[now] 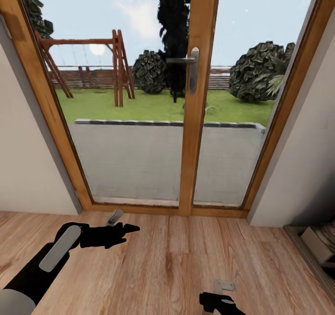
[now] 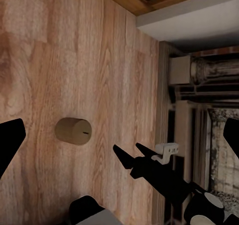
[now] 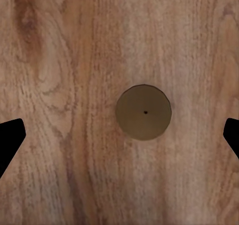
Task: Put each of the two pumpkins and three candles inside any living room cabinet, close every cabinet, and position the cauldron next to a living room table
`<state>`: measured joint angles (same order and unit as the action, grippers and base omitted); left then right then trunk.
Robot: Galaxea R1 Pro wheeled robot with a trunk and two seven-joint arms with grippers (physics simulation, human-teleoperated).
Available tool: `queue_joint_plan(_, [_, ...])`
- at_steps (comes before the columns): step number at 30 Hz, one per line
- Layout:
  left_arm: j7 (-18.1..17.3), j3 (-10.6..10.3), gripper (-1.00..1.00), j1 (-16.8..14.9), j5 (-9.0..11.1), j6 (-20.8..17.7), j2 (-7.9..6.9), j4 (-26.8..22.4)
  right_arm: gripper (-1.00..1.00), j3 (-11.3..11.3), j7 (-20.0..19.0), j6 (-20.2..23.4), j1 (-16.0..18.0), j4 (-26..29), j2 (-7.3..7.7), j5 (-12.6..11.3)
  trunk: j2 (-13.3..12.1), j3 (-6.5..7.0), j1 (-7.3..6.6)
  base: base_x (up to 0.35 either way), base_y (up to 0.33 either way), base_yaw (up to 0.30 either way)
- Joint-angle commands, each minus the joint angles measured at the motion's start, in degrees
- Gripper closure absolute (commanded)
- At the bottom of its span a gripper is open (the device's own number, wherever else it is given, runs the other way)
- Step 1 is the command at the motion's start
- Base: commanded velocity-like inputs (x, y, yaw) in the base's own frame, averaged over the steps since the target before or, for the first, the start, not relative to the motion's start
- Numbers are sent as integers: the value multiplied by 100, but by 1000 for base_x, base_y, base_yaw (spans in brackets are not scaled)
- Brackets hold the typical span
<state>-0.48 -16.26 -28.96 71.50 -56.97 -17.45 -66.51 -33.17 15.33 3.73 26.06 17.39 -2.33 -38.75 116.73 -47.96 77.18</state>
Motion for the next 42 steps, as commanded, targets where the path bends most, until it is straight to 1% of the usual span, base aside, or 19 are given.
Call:
queue_joint_plan(1, [-5, -9, -100, -4, 3, -7, -4, -2, -100, -48, 44, 27, 4, 12, 4, -27, 44, -24, 22, 0, 0, 0])
queue_joint_plan(18, [-5, -35, -100, -4, 4, -7, -4, -2, -100, -46, 40, 14, 4, 10, 5, -34, 726, -329, 395, 0, 0, 0])
queue_joint_plan(24, [-5, -35, -100, -4, 4, -7, -4, -2, -100, -42, 39, 14, 4, -91, -1, -31, 967, -437, 527, 0, 0, 0])
queue_joint_plan(31, [-5, -35, -100, -4, 4, -7, 1, -2, -100, -40, 40, -176, 4, -132, -2, -36, 1247, -562, 681, 0, 0, 0])
queue_joint_plan(42, [-5, -44, -100, -4, 4, -7, 6, -2, -100, -40, 40, -220, 4, -240, 4, -38, 1688, -760, 922, 0, 0, 0])
